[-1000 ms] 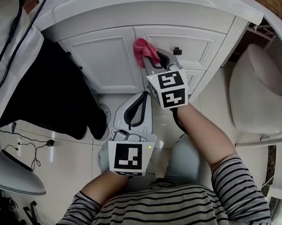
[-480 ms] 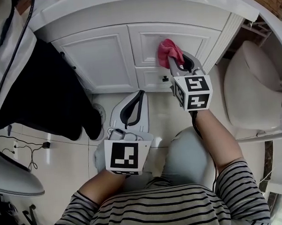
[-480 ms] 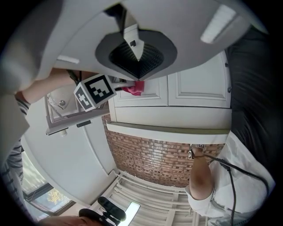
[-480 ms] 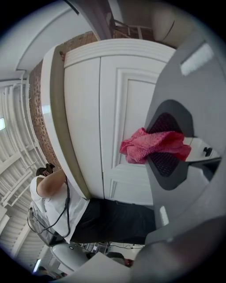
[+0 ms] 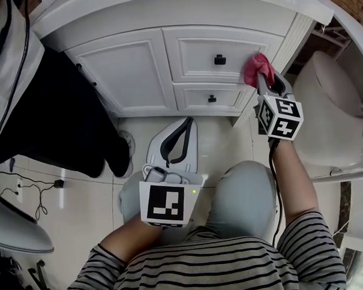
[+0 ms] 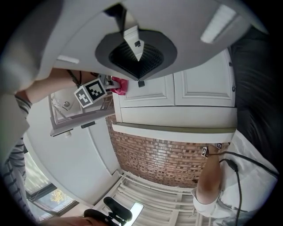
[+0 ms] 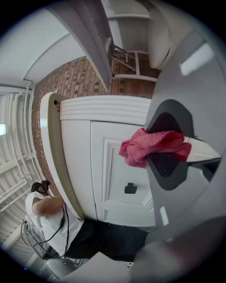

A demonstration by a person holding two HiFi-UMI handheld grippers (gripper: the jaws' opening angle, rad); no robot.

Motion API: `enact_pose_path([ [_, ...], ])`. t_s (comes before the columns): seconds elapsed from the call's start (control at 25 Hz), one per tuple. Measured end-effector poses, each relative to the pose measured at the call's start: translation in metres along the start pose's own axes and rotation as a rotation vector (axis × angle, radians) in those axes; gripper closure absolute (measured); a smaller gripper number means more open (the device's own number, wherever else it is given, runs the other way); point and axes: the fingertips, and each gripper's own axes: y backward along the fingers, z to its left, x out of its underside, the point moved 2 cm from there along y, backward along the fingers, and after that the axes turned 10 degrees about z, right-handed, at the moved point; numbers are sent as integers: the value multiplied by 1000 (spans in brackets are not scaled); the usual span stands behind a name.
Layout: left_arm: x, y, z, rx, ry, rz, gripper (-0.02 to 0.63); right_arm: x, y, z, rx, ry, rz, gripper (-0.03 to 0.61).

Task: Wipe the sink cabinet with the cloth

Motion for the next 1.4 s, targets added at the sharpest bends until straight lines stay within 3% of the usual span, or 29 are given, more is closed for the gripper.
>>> enact_pose_path([
  [0.24, -1, 0, -2, 8, 12, -5, 617, 27, 16, -67, 201, -101, 71, 497],
  [0.32, -2, 1, -2, 8, 12, -7, 617, 25, 24, -67, 212, -105, 62, 497],
  [0.4, -1, 1, -2, 9, 12, -6, 617, 16, 31, -38, 143, -82, 29, 497],
  [0.6, 3, 0, -2, 10, 16, -7, 617, 16, 6, 103, -196, 20, 40, 497],
  [0.68, 5, 1, 2, -2, 28, -3, 615, 15, -7, 153, -288, 85, 44, 497],
  [0.8, 10, 3, 11, -21, 46, 12, 615, 14, -31, 200, -356, 172, 47, 497],
  [0.92, 15, 2, 18, -26, 73, 29, 615, 19, -53, 221, -356, 217, 71, 497],
  [1.16, 17, -5, 18, -7, 67, 33, 615, 27, -62, 192, -300, 212, 101, 497],
  [1.4, 18, -10, 9, 22, 49, 36, 615, 48, -46, 99, -165, 126, 129, 495],
])
